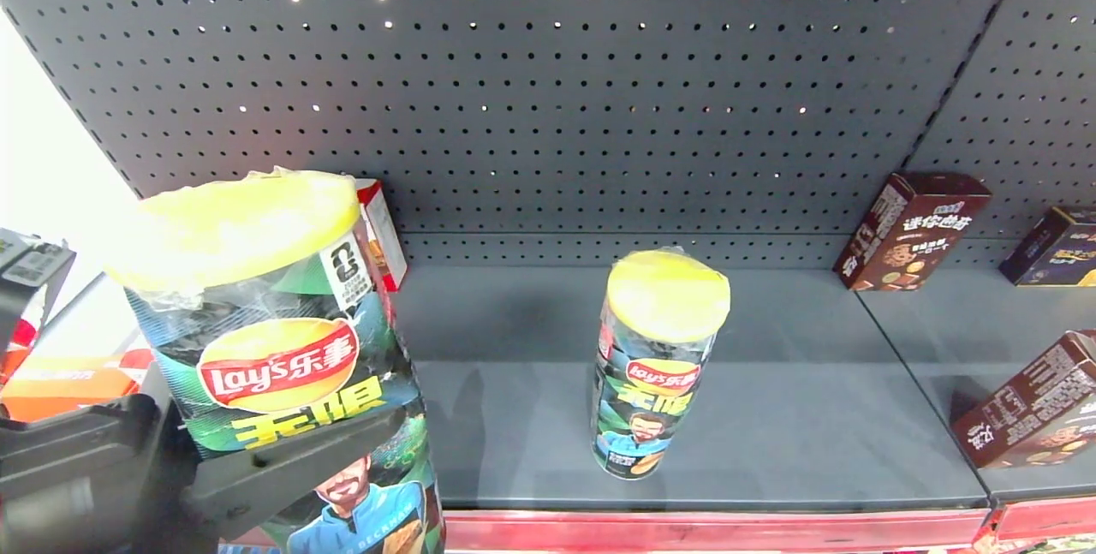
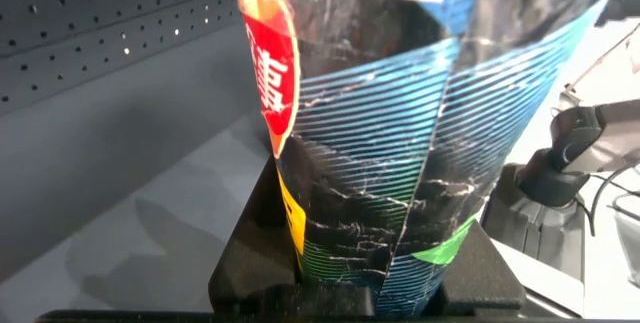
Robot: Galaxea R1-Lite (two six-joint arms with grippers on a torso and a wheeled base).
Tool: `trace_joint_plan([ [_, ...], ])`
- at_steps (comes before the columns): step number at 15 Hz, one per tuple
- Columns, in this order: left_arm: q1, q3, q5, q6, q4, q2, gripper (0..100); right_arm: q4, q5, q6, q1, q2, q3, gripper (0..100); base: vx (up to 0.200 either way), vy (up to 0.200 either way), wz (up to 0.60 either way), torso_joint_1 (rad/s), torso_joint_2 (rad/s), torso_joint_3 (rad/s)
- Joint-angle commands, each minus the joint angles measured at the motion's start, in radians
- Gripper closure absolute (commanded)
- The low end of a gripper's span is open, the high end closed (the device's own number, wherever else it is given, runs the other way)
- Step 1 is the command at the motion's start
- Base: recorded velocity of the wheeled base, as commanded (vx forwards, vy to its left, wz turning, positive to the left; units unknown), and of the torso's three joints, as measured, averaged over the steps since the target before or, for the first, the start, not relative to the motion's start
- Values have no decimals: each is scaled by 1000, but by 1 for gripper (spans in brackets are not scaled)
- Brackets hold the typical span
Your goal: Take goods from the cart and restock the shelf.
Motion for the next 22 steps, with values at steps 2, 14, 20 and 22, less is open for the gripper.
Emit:
trace_joint_plan([
  [2,-2,4,0,0,2,-20,100,299,-13,23,-145,-404,101,0,0,0,0,0,0,0],
  [14,-15,7,-3,-2,3,-44,100,173,-265,75,-92,-483,322,0,0,0,0,0,0,0],
  [20,-12,10,-8,-3,8,-44,100,161,-292,81,-92,-485,326,0,0,0,0,0,0,0],
  [22,1,10,-5,-3,11,-43,100,161,-300,79,-92,-485,326,0,0,0,0,0,0,0],
])
